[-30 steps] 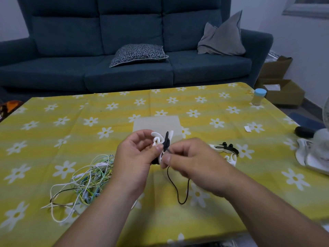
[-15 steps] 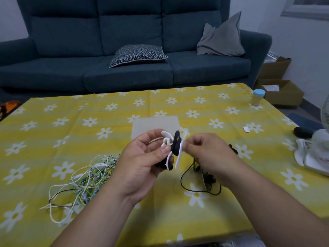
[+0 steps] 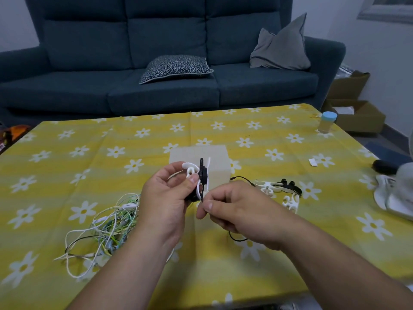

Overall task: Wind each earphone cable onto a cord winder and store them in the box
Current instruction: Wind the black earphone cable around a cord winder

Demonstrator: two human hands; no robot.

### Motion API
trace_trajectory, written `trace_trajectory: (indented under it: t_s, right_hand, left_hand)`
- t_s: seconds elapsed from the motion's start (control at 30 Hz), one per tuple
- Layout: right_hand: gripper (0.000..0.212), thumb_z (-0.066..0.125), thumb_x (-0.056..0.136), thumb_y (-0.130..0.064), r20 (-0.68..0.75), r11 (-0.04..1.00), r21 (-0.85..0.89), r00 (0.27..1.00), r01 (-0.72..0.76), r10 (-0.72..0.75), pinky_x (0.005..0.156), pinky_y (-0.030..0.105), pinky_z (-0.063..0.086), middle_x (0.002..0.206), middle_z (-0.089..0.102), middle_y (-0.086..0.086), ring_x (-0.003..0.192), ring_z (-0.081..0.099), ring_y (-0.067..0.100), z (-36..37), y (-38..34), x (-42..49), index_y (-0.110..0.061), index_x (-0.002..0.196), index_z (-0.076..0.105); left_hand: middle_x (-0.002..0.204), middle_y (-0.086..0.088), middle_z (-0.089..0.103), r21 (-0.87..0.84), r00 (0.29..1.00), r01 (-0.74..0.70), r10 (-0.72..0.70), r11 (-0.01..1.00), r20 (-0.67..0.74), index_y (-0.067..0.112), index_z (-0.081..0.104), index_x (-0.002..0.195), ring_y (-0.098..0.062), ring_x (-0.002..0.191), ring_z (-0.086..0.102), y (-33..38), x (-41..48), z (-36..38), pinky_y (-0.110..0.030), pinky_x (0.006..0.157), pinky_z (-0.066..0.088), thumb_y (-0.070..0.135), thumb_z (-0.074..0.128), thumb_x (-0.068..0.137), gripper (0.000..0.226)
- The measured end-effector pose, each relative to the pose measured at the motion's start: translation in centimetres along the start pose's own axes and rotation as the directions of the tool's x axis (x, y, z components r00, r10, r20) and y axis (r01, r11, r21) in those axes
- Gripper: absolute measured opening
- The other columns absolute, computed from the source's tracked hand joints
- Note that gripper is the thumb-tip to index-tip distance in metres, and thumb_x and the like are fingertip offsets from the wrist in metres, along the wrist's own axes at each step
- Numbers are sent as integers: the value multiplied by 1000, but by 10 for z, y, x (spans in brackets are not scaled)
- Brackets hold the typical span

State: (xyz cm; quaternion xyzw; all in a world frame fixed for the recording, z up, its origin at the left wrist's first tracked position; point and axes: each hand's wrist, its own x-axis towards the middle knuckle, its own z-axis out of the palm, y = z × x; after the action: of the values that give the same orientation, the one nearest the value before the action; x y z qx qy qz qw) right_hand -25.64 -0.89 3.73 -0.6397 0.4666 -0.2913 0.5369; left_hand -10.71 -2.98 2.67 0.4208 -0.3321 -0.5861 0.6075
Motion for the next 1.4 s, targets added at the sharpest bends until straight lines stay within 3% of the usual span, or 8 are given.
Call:
trace_trajectory:
  t_s: [0.13, 0.27, 0.43, 0.6, 0.77, 1.07, 1.3, 1.4]
  right_hand:
    - [19, 64, 82, -25, -160, 988, 126, 985, 88, -67, 46, 25, 21, 50, 39, 2, 48, 28, 16, -8, -4, 0, -11, 71, 71]
    - [29, 60, 92, -9, -414, 950, 266, 909, 163, -41, 42, 22, 18, 47, 35, 0, 43, 25, 13, -27, -7, -1, -10, 64, 65]
    - [30, 60, 96, -19, -559, 994, 63, 828, 93, -42, 44, 15, 24, 43, 39, -15, 39, 32, 4, -37, -3, 1, -12, 67, 66]
    - [27, 66, 93, -25, -534, 998, 67, 845, 10, 28, 46, 24, 21, 43, 32, -13, 41, 24, 8, -35, 5, 6, -6, 73, 67]
    - [27, 57, 98, -25, -261, 987, 11, 953, -157, 155, 43, 23, 24, 56, 42, -3, 43, 30, 9, -21, 9, 5, -9, 81, 71]
    - [30, 49, 102, -20, -74, 999, -42, 997, -27, 24, 49, 28, 26, 49, 43, -8, 48, 32, 12, 3, 2, 4, -9, 83, 70]
    - [22, 61, 96, -14, -102, 996, -9, 990, 94, -94, 48, 15, 28, 45, 43, -16, 44, 36, 2, -1, -4, -1, -4, 80, 71]
    - [28, 62, 92, -27, -112, 988, 93, 987, 124, -114, 49, 23, 23, 48, 36, -10, 47, 29, 9, -4, -5, 0, -5, 78, 72]
  left_hand:
    - [79, -9, 72, 197, 994, -88, 73, 976, 85, 10, 63, 97, -22, 65, 64, -5, 3, -1, -30, 57, 51, -12, 65, 83, 26]
    - [86, -10, 72, 316, 979, -123, 61, 941, 196, 11, 65, 97, -20, 77, 65, -5, 1, -2, -26, 64, 51, -13, 67, 81, 30]
    - [81, -9, 70, 165, 914, 71, -130, 984, 385, 10, 66, 97, -21, 64, 63, 3, -6, 2, -27, 53, 50, -5, 71, 71, 31]
    - [84, -16, 69, 73, 893, 160, -175, 984, 414, 10, 68, 95, -26, 63, 63, 6, -7, 4, -29, 53, 54, -2, 69, 69, 29]
    - [78, -12, 71, -31, 962, 115, -104, 993, 252, 6, 60, 103, -21, 54, 64, 8, -7, 7, -28, 53, 54, -2, 69, 68, 37]
    - [75, -11, 68, -41, 999, 31, -31, 999, -20, 11, 60, 98, -17, 55, 63, 8, 1, 0, -26, 55, 55, -7, 61, 85, 22]
    - [84, -15, 70, 10, 1000, 11, -11, 1000, -26, 10, 61, 99, -20, 58, 64, 6, 5, -3, -29, 57, 52, -8, 62, 86, 23]
    - [82, -11, 73, 164, 996, -80, 74, 983, 42, 11, 62, 99, -22, 67, 66, 4, 5, -5, -32, 62, 53, -9, 66, 84, 26]
